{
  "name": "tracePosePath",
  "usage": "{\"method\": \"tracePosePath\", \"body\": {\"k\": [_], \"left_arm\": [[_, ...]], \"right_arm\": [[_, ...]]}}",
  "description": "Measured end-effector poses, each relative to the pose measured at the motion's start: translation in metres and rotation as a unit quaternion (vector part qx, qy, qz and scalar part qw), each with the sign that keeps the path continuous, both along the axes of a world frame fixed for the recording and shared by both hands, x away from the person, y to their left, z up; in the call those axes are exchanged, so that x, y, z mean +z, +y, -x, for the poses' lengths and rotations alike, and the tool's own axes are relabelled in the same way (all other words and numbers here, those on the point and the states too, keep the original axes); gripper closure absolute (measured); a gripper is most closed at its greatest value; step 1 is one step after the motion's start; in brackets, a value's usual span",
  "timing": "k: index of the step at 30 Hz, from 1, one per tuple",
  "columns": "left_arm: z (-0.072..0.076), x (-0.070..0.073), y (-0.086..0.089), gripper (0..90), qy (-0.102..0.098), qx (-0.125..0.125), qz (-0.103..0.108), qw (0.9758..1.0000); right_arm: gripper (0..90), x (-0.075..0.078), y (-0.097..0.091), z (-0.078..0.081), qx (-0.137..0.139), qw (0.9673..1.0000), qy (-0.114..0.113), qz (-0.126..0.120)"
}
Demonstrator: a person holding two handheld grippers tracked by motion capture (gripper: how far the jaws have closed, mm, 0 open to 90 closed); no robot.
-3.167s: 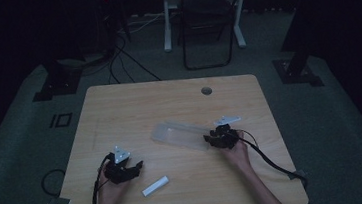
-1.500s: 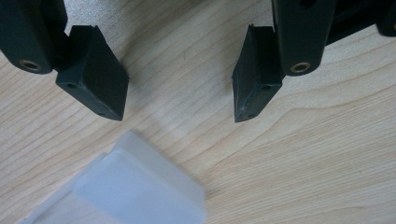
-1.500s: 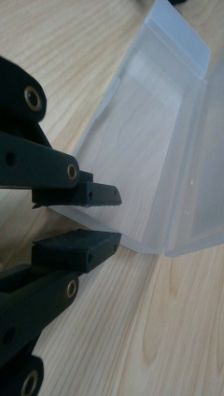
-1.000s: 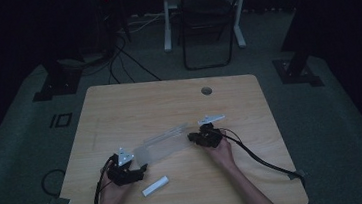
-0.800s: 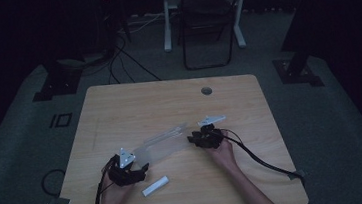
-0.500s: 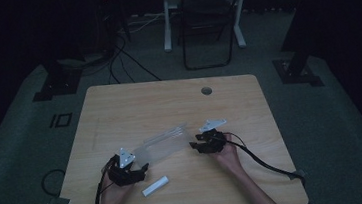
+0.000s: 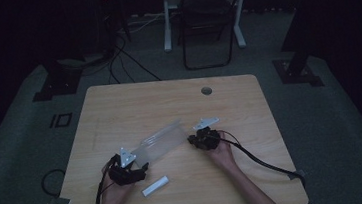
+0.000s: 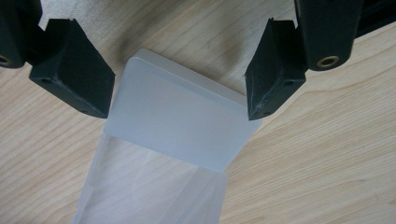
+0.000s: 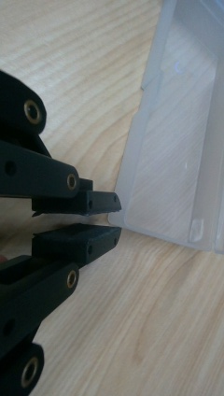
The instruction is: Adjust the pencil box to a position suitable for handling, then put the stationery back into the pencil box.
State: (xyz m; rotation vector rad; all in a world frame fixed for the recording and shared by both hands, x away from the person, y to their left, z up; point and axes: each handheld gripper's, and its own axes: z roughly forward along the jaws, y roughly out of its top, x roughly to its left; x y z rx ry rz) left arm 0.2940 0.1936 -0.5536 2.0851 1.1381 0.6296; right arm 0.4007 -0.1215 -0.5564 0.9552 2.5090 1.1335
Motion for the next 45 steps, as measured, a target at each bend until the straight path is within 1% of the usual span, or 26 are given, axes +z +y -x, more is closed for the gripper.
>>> {"method": "tracePosePath", "body": {"k": [2, 4, 5, 7, 8, 9, 10, 12, 14, 15, 16, 18, 19, 21, 24, 25, 26, 27, 29, 34, 37, 38, 39, 45], "left_arm": [[-0.001, 0.000, 0.002, 24.4, 0.002, 0.008, -0.003, 1.0000], [-0.001, 0.000, 0.004, 24.4, 0.002, 0.011, -0.002, 0.9999], [-0.001, 0.000, 0.004, 24.4, 0.000, 0.014, -0.001, 0.9999], [0.000, 0.001, 0.006, 24.4, -0.002, 0.017, 0.001, 0.9999], [0.000, 0.002, 0.007, 24.4, -0.003, 0.019, 0.004, 0.9998], [0.001, 0.002, 0.008, 24.4, -0.004, 0.019, 0.005, 0.9998], [0.002, 0.003, 0.009, 24.4, -0.005, 0.019, 0.006, 0.9998], [0.003, 0.005, 0.008, 24.5, -0.008, 0.015, 0.009, 0.9998], [0.005, 0.007, 0.007, 24.5, -0.011, 0.009, 0.011, 0.9998], [0.006, 0.007, 0.006, 24.5, -0.012, 0.005, 0.010, 0.9999], [0.007, 0.008, 0.005, 24.5, -0.013, 0.003, 0.012, 0.9998], [0.008, 0.009, 0.002, 24.5, -0.014, -0.003, 0.013, 0.9998], [0.008, 0.009, 0.002, 24.5, -0.014, -0.003, 0.013, 0.9998], [0.011, 0.011, -0.001, 24.5, -0.017, -0.011, 0.013, 0.9997], [0.013, 0.013, -0.002, 24.5, -0.020, -0.016, 0.016, 0.9996], [0.013, 0.013, -0.002, 24.5, -0.020, -0.016, 0.016, 0.9996], [0.016, 0.015, -0.002, 24.5, -0.021, -0.018, 0.023, 0.9993], [0.016, 0.015, -0.002, 24.5, -0.022, -0.021, 0.024, 0.9993], [0.018, 0.015, -0.002, 24.6, -0.021, -0.024, 0.024, 0.9992], [0.023, 0.017, -0.005, 25.3, -0.018, -0.037, 0.031, 0.9987], [0.026, 0.018, -0.006, 28.0, -0.015, -0.054, 0.036, 0.9978], [0.028, 0.018, -0.007, 28.0, -0.015, -0.060, 0.035, 0.9975], [0.029, 0.018, -0.008, 28.0, -0.014, -0.064, 0.033, 0.9973], [0.037, 0.019, -0.012, 28.0, -0.008, -0.085, 0.040, 0.9955]], "right_arm": [[81.5, 0.001, 0.004, -0.002, 0.003, 1.0000, -0.002, 0.003], [78.2, 0.001, 0.005, -0.002, 0.003, 1.0000, -0.003, -0.002], [76.0, 0.002, 0.004, -0.002, 0.000, 1.0000, -0.004, 0.001], [68.7, 0.002, 0.002, 0.000, -0.009, 0.9997, -0.010, 0.021], [66.6, 0.002, 0.001, 0.001, -0.009, 0.9995, -0.015, 0.028], [64.8, 0.003, -0.002, 0.002, -0.008, 0.9994, -0.019, 0.028], [62.7, 0.003, -0.005, 0.003, -0.008, 0.9995, -0.018, 0.026], [58.3, 0.005, -0.014, 0.005, -0.018, 0.9992, -0.020, 0.029], [56.0, 0.006, -0.023, 0.007, -0.024, 0.9992, -0.015, 0.027], [54.5, 0.006, -0.030, 0.008, -0.027, 0.9991, -0.017, 0.029], [53.0, 0.006, -0.035, 0.008, -0.032, 0.9989, -0.013, 0.031], [51.9, 0.006, -0.043, 0.010, -0.037, 0.9987, -0.010, 0.035], [51.9, 0.006, -0.043, 0.010, -0.037, 0.9987, -0.010, 0.035], [49.6, 0.006, -0.057, 0.015, -0.042, 0.9982, -0.009, 0.042], [48.1, 0.004, -0.068, 0.022, -0.042, 0.9979, -0.007, 0.050], [48.1, 0.004, -0.068, 0.022, -0.042, 0.9979, -0.007, 0.050], [47.4, 0.003, -0.071, 0.024, -0.041, 0.9979, -0.008, 0.049], [46.2, 0.003, -0.079, 0.029, -0.042, 0.9980, -0.005, 0.046], [44.9, 0.002, -0.086, 0.032, -0.045, 0.9979, -0.006, 0.046], [42.7, 0.000, -0.103, 0.036, -0.054, 0.9979, -0.008, 0.033], [41.5, -0.002, -0.108, 0.037, -0.057, 0.9980, -0.012, 0.026], [41.3, -0.002, -0.110, 0.037, -0.056, 0.9981, -0.013, 0.024], [41.1, -0.003, -0.111, 0.038, -0.056, 0.9981, -0.013, 0.022], [38.7, -0.005, -0.111, 0.038, -0.053, 0.9982, -0.021, 0.019]]}}
